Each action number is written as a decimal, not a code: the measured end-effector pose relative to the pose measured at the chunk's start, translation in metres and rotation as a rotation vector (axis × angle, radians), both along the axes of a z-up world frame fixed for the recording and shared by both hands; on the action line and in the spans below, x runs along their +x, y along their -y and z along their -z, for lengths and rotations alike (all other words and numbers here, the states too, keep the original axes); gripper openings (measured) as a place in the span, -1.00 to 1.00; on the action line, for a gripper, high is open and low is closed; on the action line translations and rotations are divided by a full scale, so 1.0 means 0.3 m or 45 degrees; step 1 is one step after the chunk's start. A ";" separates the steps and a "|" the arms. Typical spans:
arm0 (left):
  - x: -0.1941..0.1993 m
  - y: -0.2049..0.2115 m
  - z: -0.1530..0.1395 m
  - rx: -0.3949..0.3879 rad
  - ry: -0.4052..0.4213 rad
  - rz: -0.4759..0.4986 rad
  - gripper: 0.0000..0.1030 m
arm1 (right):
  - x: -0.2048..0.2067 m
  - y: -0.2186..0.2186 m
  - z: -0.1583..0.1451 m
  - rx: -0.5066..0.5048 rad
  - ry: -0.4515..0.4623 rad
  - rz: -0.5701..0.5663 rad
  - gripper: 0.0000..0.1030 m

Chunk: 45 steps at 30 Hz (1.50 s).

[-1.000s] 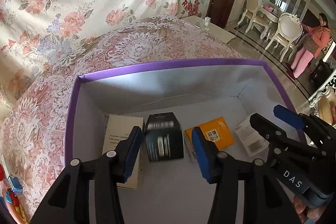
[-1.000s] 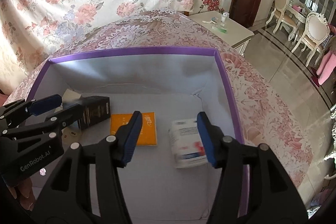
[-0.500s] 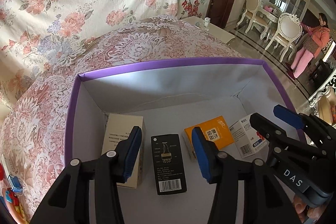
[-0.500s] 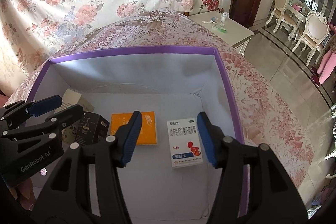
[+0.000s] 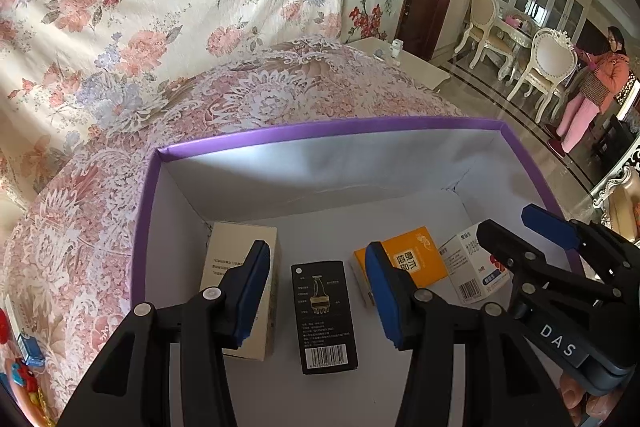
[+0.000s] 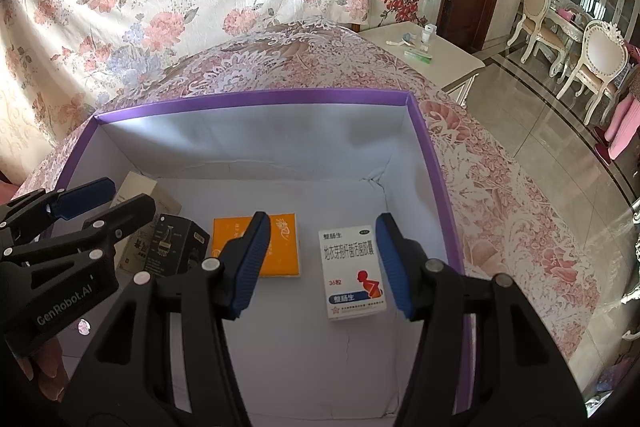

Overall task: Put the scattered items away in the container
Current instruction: 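Open both grippers and raise them out of the purple box, then move both open grippers back over the remaining table items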

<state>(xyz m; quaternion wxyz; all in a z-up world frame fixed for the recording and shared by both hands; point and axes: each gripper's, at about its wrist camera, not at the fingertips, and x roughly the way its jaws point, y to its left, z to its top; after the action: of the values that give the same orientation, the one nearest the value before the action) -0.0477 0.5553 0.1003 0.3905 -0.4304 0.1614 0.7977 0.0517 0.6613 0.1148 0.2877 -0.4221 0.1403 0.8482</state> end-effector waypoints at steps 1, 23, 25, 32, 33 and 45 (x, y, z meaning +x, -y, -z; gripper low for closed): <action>0.002 0.002 -0.004 0.006 -0.009 -0.003 -0.02 | 0.001 0.000 -0.001 0.003 -0.002 0.003 0.12; 0.057 0.073 -0.093 0.189 -0.222 -0.032 0.01 | 0.028 0.037 -0.048 0.166 -0.058 0.081 0.31; 0.067 0.093 -0.105 0.223 -0.228 -0.027 0.04 | 0.035 0.041 -0.055 0.179 -0.072 0.082 0.33; 0.064 0.175 -0.137 0.270 -0.216 -0.061 0.07 | 0.049 0.053 -0.076 0.199 -0.114 0.090 0.40; 0.066 0.191 -0.140 0.277 -0.223 -0.072 0.07 | 0.046 0.056 -0.076 0.198 -0.121 0.090 0.40; 0.046 0.439 -0.175 0.356 -0.230 -0.185 0.11 | 0.014 0.286 -0.179 0.223 -0.282 -0.078 0.48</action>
<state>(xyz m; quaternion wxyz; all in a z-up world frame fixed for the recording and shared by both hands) -0.0339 0.4235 0.1527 0.3718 -0.3090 0.0520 0.8738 0.0560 0.5753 0.1684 0.2802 -0.3034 0.0839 0.9069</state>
